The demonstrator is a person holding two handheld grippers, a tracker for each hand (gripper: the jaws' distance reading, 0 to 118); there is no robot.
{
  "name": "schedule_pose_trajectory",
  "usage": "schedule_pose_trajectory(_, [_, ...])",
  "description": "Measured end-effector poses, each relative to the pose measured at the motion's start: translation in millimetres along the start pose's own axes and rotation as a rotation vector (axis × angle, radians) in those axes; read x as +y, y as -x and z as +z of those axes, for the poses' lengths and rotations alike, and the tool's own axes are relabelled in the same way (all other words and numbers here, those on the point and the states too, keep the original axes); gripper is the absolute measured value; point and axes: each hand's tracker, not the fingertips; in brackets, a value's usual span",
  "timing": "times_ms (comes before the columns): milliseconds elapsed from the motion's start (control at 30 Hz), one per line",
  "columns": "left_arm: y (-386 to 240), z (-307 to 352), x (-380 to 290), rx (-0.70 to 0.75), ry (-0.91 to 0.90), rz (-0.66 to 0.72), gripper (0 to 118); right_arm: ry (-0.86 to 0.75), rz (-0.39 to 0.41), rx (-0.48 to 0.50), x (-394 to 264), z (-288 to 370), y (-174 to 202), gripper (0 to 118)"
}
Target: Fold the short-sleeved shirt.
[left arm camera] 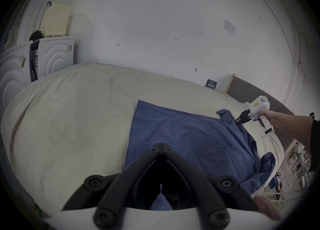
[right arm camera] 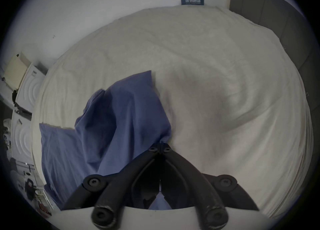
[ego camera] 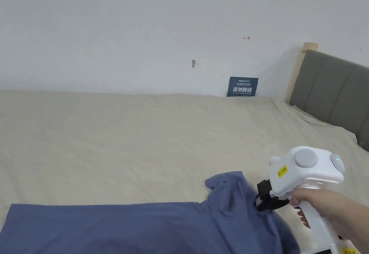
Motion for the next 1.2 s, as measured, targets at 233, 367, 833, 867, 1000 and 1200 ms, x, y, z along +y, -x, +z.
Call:
schedule_pose_trajectory(233, [25,-47,66,-0.098,0.064,0.038,0,-0.171,0.029,0.047,-5,45,-4,0])
schedule_pose_trajectory(367, [54,-104,121,-0.066,0.252,0.069,0,-0.196,0.017,0.098,-6,62,-6,0])
schedule_pose_trajectory(833, [73,-268,173,0.087,0.624,-0.167,114,-0.151,0.036,0.139,-24,68,0,0])
schedule_pose_trajectory(867, [74,-275,174,0.104,0.630,-0.163,114,-0.147,0.033,0.140,-25,67,0,0])
schedule_pose_trajectory(1000, [84,-301,169,0.201,0.689,-0.187,114,-0.125,0.031,0.145,-27,62,2,0])
schedule_pose_trajectory(1200, [98,-319,164,0.193,0.720,-0.215,72,-0.102,0.033,0.145,-27,50,6,0])
